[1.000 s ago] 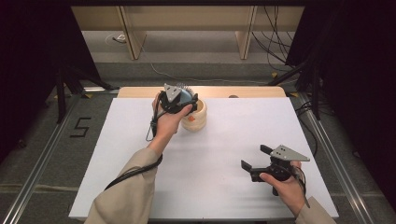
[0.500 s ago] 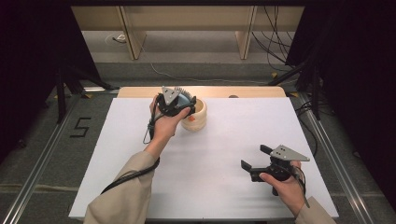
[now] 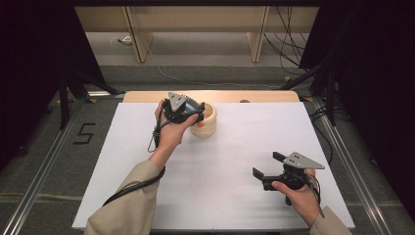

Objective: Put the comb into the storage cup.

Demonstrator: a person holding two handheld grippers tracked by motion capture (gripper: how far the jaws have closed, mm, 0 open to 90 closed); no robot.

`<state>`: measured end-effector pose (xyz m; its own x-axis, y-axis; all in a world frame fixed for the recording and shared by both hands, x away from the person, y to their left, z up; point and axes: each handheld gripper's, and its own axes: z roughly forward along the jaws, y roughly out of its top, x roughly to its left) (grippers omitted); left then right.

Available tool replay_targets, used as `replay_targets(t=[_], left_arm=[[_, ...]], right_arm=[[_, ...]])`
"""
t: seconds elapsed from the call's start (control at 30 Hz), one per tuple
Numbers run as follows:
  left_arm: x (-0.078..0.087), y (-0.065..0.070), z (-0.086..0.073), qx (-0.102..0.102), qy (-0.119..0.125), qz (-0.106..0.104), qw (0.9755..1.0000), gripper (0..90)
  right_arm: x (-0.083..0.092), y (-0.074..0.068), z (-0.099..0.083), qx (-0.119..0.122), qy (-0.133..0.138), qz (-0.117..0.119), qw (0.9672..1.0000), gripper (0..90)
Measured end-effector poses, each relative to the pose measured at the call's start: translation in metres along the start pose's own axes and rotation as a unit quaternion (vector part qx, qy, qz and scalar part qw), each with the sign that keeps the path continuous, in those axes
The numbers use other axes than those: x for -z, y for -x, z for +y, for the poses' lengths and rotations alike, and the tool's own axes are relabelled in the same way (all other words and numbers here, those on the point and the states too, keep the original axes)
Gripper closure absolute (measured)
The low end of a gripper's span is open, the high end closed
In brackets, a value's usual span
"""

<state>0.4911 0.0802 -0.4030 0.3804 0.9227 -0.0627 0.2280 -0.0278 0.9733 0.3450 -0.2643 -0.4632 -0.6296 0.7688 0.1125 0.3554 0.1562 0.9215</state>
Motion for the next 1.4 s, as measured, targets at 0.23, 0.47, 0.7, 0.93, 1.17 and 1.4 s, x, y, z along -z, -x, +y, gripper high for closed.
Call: replay_targets(t=[0.23, 0.47, 0.7, 0.93, 1.17, 1.4], left_arm=[[0.001, -0.002, -0.001, -0.001, -0.004, -0.002, 1.0000, 10.8], [0.005, -0.003, -0.002, 0.000, -0.004, -0.006, 1.0000, 8.8], [0.011, -0.003, -0.002, -0.002, -0.007, -0.014, 0.9999, 6.3], [0.019, -0.005, -0.001, -0.005, -0.010, -0.019, 0.9997, 4.5], [0.029, -0.006, -0.001, -0.011, -0.019, -0.025, 0.9995, 3.8], [0.040, -0.009, -0.002, -0.016, -0.027, -0.028, 0.9991, 3.8]], right_arm=[[0.000, 0.000, 0.000, 0.000, 0.000, 0.000, 1.0000, 0.2], [0.000, 0.000, 0.000, 0.000, 0.000, -0.001, 1.0000, 0.2], [0.000, 0.000, 0.000, 0.000, 0.001, -0.001, 1.0000, 0.2], [0.000, 0.000, 0.000, 0.000, 0.001, -0.002, 1.0000, 0.2], [0.001, 0.000, 0.000, 0.001, 0.001, -0.003, 1.0000, 0.2], [0.001, 0.000, 0.000, 0.000, 0.002, -0.002, 1.0000, 0.2]])
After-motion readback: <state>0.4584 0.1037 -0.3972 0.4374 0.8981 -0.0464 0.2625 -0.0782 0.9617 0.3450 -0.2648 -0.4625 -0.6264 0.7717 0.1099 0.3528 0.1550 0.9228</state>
